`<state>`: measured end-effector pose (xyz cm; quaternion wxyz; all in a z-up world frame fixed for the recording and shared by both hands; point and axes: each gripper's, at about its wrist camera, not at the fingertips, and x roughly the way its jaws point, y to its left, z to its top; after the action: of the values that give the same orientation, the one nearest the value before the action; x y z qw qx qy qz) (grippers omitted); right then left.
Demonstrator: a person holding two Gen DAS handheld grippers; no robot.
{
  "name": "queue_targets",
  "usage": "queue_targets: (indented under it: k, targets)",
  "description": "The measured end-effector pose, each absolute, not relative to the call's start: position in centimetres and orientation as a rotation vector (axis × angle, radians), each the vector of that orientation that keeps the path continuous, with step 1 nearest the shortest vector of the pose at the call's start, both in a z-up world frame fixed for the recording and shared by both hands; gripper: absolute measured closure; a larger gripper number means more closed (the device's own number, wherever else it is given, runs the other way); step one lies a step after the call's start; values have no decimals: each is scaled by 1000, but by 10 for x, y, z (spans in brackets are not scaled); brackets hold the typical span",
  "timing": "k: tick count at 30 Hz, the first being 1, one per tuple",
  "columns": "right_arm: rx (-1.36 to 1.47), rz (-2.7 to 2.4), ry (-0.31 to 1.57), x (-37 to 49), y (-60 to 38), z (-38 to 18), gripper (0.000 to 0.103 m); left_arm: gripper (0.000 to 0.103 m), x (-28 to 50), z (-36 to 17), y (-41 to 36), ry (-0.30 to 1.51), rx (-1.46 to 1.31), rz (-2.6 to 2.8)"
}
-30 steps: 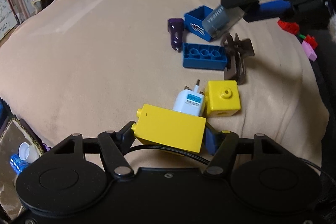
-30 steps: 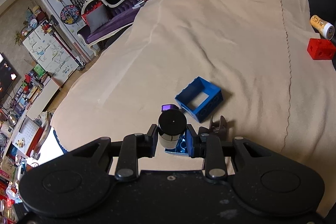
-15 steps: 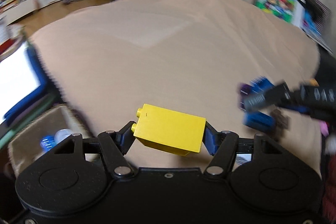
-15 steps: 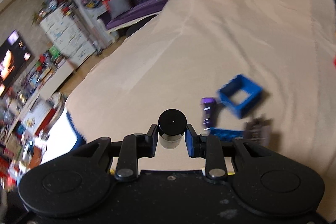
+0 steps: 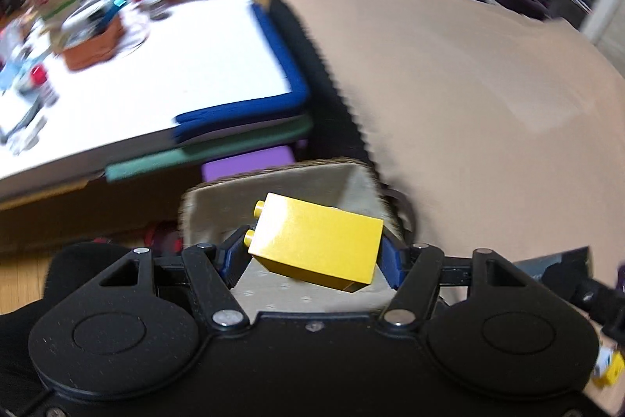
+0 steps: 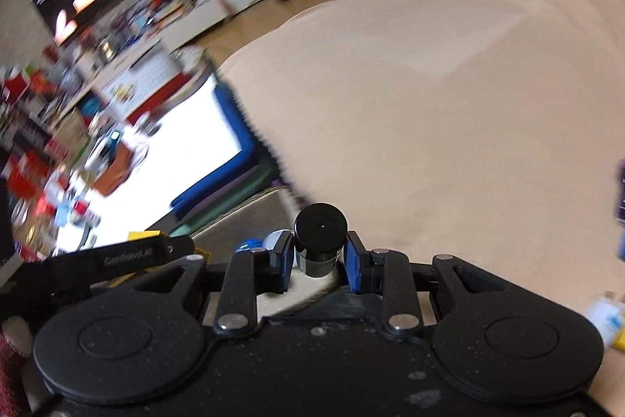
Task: Organize rigid objects
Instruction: 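Carry the yellow block and vial into the basket and open both grippers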
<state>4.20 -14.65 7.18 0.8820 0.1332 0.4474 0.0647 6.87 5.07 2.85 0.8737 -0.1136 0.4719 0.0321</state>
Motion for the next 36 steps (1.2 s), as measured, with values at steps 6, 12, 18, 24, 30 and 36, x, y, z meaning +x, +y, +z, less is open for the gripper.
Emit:
queue_targets:
  k: [6, 12, 18, 24, 30, 36]
  targets:
    - [203, 166, 959, 74, -96, 67, 76, 42, 73, 8, 77, 994, -288, 167]
    - [155, 155, 1004, 90, -70, 47, 76, 42, 80, 1, 81, 1023, -300, 180]
    - [136, 139, 1050, 95, -59, 21, 76, 42, 81, -3, 82, 1056, -286, 204]
    - [130, 116, 1049, 99, -56, 11, 70, 35, 83, -2, 81, 1070, -271, 214]
    - [144, 101, 1045, 92, -61, 9, 65, 33, 80, -2, 81, 1068, -265, 212]
    - [153, 85, 1055, 85, -68, 7, 61, 28, 77, -1, 81, 1065, -260, 210]
